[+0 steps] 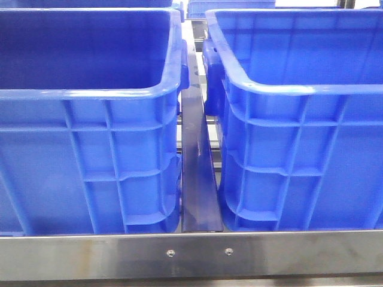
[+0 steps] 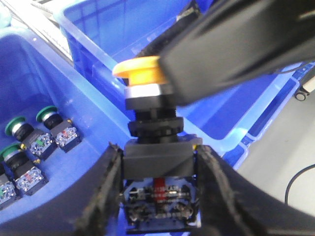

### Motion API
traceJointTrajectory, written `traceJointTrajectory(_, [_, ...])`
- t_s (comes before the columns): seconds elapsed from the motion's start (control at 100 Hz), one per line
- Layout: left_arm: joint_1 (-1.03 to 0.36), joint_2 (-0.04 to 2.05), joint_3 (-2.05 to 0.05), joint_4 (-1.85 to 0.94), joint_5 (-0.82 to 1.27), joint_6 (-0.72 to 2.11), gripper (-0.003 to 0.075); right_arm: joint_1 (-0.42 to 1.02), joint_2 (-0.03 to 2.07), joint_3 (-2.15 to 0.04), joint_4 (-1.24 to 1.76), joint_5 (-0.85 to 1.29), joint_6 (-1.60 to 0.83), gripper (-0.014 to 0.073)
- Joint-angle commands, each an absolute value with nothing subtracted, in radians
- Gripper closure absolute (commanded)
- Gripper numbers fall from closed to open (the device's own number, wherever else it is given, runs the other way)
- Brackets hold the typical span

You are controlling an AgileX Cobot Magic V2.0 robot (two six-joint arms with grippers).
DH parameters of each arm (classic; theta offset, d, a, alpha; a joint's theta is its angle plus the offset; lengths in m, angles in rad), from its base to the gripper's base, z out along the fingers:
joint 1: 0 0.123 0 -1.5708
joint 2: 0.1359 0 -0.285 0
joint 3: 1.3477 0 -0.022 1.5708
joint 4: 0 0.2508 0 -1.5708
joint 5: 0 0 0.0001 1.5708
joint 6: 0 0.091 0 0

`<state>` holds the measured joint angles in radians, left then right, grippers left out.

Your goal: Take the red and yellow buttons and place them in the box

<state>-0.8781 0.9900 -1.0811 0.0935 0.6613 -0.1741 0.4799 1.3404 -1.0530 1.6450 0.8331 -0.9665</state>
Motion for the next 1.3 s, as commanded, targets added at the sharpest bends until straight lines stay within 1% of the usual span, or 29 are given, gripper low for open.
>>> traceJointTrajectory(0.0, [-0.886,0.979,-1.109,0.087,0.595,-0.18,0.0739,0.483,1.309,-1.089,1.721,0.894,-0.978,0.0394])
traceJointTrajectory(0.04, [-0.886,0.979,-1.109,0.087,0.595,-0.18,0.0738,0.483,1.309,-1.089,1.721,0.894,-0.978,0.0445])
traceJointTrajectory(0.09, [-0.886,0.979,-1.109,0.087,0.595,-0.18,0.0737,0.483,1.309,-1.089,1.721,0.894,-0.978,0.0475])
traceJointTrajectory(0.14, [-0.886,0.979,-1.109,0.087,0.595,-0.18,0.0723,0.483,1.309,-1.089,1.72,0.892,-0.978,0.0475])
traceJointTrajectory(0.18, [-0.886,0.979,-1.109,0.087,0.595,-0.18,0.0687,0.483,1.309,-1.089,1.718,0.891,-0.978,0.0474])
traceJointTrajectory(0.23, [-0.886,0.979,-1.109,0.087,0.595,-0.18,0.0617,0.483,1.309,-1.089,1.717,0.887,-0.979,0.0474])
traceJointTrajectory(0.26, [-0.886,0.979,-1.109,0.087,0.595,-0.18,0.055,0.483,1.309,-1.089,1.714,0.884,-0.979,0.0474])
traceJointTrajectory(0.28, [-0.886,0.979,-1.109,0.087,0.595,-0.18,0.0521,0.483,1.309,-1.089,1.712,0.882,-0.979,0.0474])
traceJointTrajectory(0.33, [-0.886,0.979,-1.109,0.087,0.595,-0.18,0.0399,0.483,1.309,-1.089,1.709,0.874,-0.983,0.0474])
traceJointTrajectory(0.38, [-0.886,0.979,-1.109,0.087,0.595,-0.18,0.0308,0.483,1.309,-1.089,1.709,0.868,-0.994,0.0474])
traceJointTrajectory(0.4, [-0.886,0.979,-1.109,0.087,0.595,-0.18,0.0277,0.483,1.309,-1.089,1.709,0.865,-0.999,0.0474])
traceJointTrajectory(0.46, [-0.886,0.979,-1.109,0.087,0.595,-0.18,0.0218,0.483,1.309,-1.089,1.709,0.855,-1.018,0.0474])
traceJointTrajectory(0.51, [-0.886,0.979,-1.109,0.087,0.595,-0.18,0.0211,0.483,1.309,-1.089,1.709,0.838,-1.031,0.0474])
traceJointTrajectory(0.7, [-0.875,0.977,-1.109,0.095,0.595,-0.198,0.0227,0.476,1.308,-1.089,1.709,0.724,-1.126,0.0474])
traceJointTrajectory(0.92, [-0.791,0.977,-1.107,0.095,0.61,-0.203,0.0227,0.405,1.307,-1.089,1.709,0.691,-1.172,0.0474])
traceJointTrajectory(1.11, [-0.644,0.942,-1.069,0.114,0.619,-0.209,0.0227,0.308,1.302,-1.089,1.708,0.694,-1.222,0.0474])
traceJointTrajectory(1.29, [-0.453,0.827,-0.989,0.147,0.619,-0.244,0.0227,0.22,1.291,-1.082,1.648,0.693,-1.224,0.0474])
